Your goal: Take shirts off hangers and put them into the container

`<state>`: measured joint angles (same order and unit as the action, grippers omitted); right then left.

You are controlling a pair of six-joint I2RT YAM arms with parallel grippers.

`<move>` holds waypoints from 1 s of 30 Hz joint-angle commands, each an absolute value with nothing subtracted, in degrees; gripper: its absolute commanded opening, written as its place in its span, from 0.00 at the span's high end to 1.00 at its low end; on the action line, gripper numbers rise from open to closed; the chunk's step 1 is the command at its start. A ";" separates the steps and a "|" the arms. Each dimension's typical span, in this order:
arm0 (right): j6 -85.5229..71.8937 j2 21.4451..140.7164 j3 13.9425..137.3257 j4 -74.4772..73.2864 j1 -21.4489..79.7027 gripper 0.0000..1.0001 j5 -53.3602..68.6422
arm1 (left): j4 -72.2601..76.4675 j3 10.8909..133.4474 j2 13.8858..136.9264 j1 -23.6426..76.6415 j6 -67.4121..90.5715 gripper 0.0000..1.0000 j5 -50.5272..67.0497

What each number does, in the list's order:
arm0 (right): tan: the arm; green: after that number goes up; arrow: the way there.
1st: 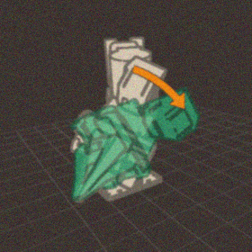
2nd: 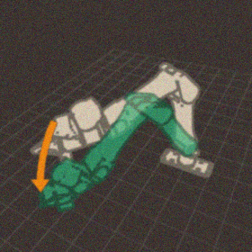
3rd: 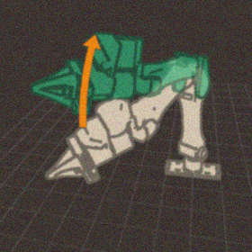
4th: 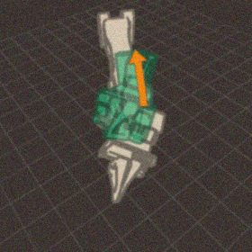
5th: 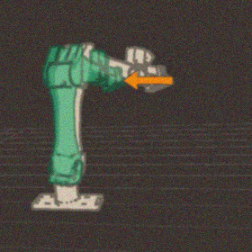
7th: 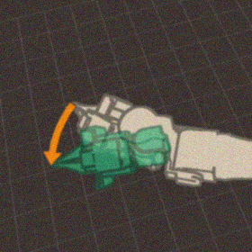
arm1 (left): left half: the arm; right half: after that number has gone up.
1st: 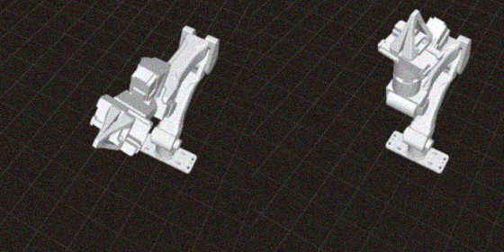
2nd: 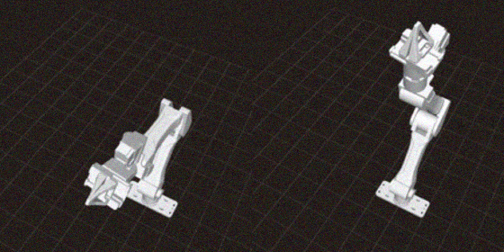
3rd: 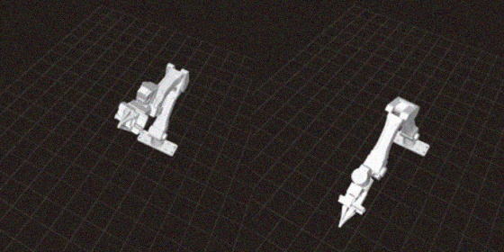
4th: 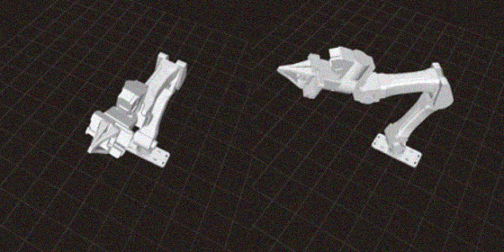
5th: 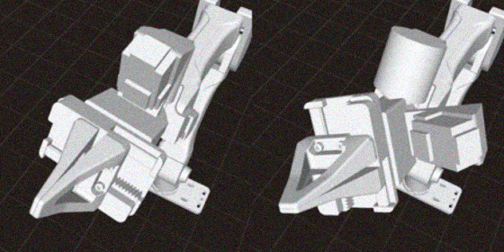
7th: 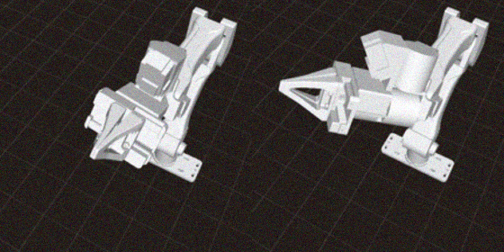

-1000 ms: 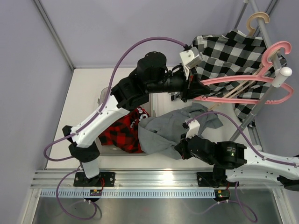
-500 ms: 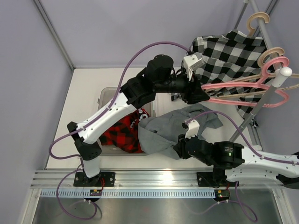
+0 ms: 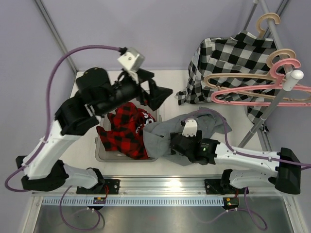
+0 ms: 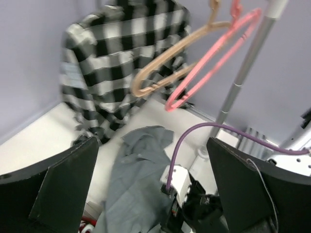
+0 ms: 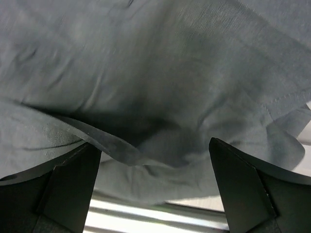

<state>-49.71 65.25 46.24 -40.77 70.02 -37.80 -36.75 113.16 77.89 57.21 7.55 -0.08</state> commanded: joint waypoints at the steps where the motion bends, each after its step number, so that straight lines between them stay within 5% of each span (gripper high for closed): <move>1: -50.10 67.66 47.02 -32.52 64.08 0.01 -38.67 | -40.69 106.19 71.38 57.22 8.61 0.01 -10.54; 8: -44.39 78.03 52.20 -30.41 52.66 0.01 -41.04 | -35.78 84.83 55.39 57.22 13.09 0.01 -9.32; 20: -42.45 103.88 58.71 -22.16 48.43 0.01 -36.13 | -39.46 79.54 48.52 57.22 14.50 0.01 -10.37; 22: -42.80 105.20 57.84 -19.96 48.43 0.10 -35.07 | -39.64 78.23 47.20 57.22 14.76 0.01 -11.07; 25: -43.07 105.47 56.87 -18.46 48.43 0.45 -35.24 | -39.99 77.08 45.88 57.22 15.20 0.01 -12.04; 26: -43.07 105.47 56.87 -18.72 48.43 0.72 -35.77 | -40.51 76.91 45.53 57.22 15.29 0.01 -12.48; 28: -43.15 104.60 57.48 -20.38 48.51 1.00 -38.56 | -41.22 76.64 44.91 57.22 15.82 0.01 -14.58; 30: -42.81 102.67 57.83 -23.01 49.13 1.00 -41.64 | -42.27 76.29 44.39 57.22 16.78 0.01 -18.88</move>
